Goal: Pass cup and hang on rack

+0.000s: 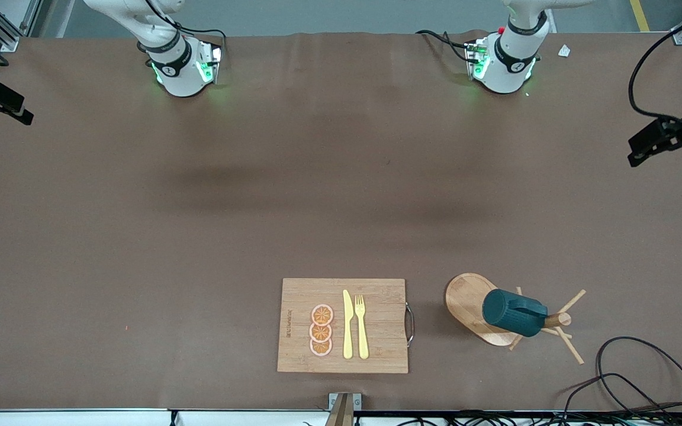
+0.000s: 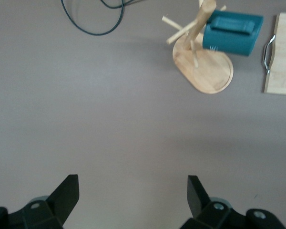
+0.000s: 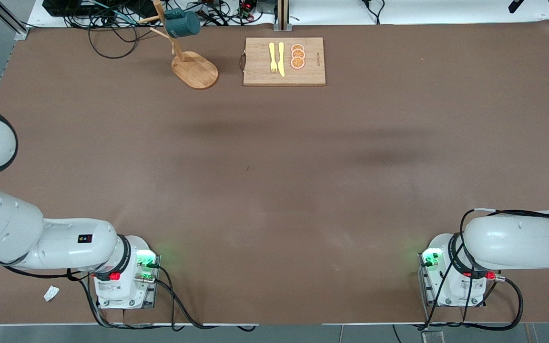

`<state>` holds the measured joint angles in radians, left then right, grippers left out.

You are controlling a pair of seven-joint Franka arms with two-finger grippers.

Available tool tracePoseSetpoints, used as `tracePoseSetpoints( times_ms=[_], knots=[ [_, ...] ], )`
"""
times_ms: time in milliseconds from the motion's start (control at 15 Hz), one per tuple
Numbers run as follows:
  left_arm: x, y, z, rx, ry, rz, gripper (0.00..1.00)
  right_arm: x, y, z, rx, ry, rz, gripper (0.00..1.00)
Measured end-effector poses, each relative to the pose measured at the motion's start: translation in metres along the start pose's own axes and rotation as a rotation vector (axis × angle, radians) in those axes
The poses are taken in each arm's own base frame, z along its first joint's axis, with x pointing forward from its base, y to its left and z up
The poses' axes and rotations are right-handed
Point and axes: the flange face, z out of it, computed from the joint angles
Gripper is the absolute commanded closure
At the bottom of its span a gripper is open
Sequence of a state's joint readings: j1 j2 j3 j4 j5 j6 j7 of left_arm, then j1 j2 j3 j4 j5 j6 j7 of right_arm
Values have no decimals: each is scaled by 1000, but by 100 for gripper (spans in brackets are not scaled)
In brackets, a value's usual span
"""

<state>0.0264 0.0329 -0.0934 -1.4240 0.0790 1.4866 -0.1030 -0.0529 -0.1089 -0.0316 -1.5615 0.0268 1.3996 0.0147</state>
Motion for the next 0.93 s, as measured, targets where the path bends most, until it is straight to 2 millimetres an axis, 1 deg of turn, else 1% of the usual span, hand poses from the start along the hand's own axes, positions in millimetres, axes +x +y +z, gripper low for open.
tracePoseSetpoints(
  times_ms=[199, 532, 665, 931],
  knots=[
    [-16, -7, 1, -11, -19, 12, 0, 0, 0, 0, -4, 1, -1, 0],
    [-33, -7, 14, -38, -52, 12, 0, 1, -2, 0, -12, 2, -5, 0],
    [-39, -2, 16, -42, -56, 23, 0, 1, -2, 0, -12, 2, -5, 0],
    [-46, 21, 12, -43, -52, 66, 0, 1, -2, 0, -13, 2, -5, 0]
  ],
)
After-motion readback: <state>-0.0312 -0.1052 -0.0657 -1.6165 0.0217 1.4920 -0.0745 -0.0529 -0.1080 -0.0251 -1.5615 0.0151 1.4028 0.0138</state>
